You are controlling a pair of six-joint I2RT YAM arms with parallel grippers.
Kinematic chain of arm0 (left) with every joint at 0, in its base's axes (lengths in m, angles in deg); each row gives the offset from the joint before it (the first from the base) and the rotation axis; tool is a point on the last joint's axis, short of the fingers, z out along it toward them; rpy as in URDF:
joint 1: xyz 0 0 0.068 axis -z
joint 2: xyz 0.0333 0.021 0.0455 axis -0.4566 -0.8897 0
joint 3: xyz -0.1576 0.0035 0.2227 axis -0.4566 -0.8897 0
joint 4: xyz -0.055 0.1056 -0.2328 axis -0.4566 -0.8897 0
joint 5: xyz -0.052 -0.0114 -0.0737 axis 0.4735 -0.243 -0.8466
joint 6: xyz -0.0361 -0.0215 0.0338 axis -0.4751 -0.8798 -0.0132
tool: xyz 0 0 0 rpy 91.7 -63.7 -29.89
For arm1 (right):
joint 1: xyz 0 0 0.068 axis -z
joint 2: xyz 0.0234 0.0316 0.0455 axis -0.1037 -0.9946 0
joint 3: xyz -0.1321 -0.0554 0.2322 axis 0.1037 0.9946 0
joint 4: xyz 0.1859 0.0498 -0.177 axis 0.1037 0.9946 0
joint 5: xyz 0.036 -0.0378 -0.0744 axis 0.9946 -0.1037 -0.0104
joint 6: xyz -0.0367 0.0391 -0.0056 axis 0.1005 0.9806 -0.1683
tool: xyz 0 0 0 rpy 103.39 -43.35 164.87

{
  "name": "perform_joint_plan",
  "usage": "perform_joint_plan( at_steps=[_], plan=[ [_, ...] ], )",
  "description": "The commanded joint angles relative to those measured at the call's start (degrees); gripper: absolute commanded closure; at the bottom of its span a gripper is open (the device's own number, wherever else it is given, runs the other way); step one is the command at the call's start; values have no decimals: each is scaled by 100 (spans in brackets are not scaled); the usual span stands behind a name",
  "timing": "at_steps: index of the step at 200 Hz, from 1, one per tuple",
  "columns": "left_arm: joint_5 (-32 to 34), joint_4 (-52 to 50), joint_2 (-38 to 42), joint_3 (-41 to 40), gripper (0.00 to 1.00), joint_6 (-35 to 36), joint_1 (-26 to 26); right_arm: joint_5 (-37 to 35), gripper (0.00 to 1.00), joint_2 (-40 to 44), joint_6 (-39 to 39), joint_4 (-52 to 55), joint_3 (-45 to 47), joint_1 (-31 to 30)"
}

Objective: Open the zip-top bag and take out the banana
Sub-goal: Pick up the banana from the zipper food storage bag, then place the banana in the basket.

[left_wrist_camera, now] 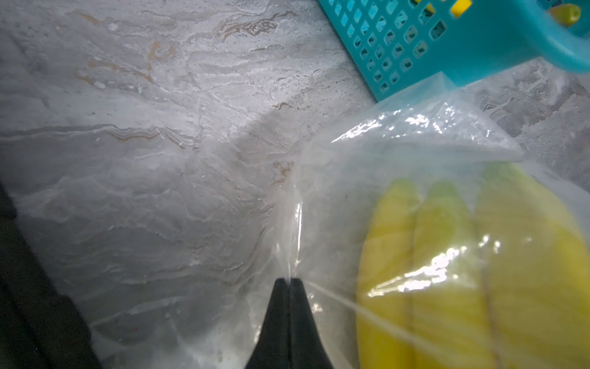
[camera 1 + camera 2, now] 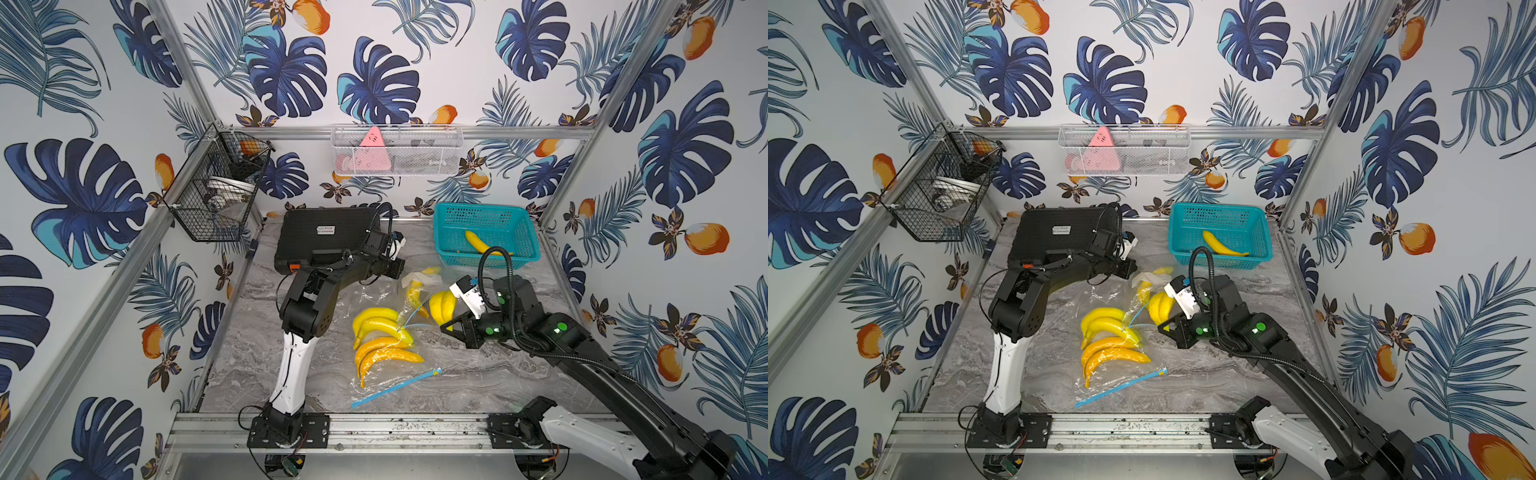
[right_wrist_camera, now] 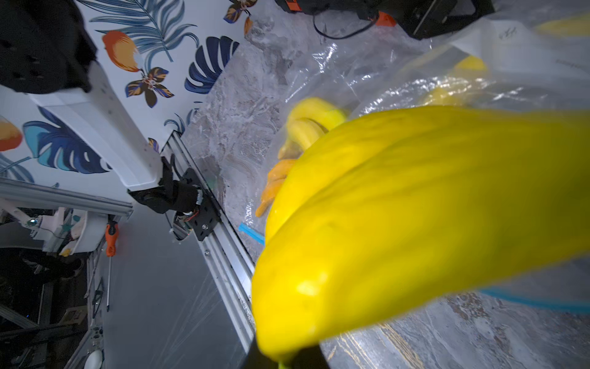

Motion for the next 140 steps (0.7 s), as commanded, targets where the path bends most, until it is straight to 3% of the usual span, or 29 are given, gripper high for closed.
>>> perform_joint_plan(
  at_steps=[1,25,45,56,73,83,100,120,140],
  plan=[
    [59,-1,-17,32,100,44,1,-73,100,355,50,552,-348,29],
    [8,26,-50,15,100,18,-2,-1830,100,712,-40,355,-527,101],
    [-55,32,-83,34,100,-34,1,-2897,100,182,-369,-36,-570,410],
    [-63,45,-73,14,100,-47,0,-2590,100,-378,-448,-496,-570,1085],
    [-47,78,-16,-35,100,-37,-1,-1174,100,-1394,-124,-1563,-527,2597],
    [-62,91,12,-52,100,-51,-1,-974,100,-2004,4,-2190,-577,3118],
    [-107,101,-2,-49,100,-72,-2,-1036,100,-2946,-200,-2802,-939,3301],
    [-151,92,-7,-51,100,-78,10,-1012,100,-3901,-351,-2734,-1677,3373],
    [-128,137,28,-113,100,-65,7,-916,100,-4470,-240,-3337,-1712,3417]
  ],
)
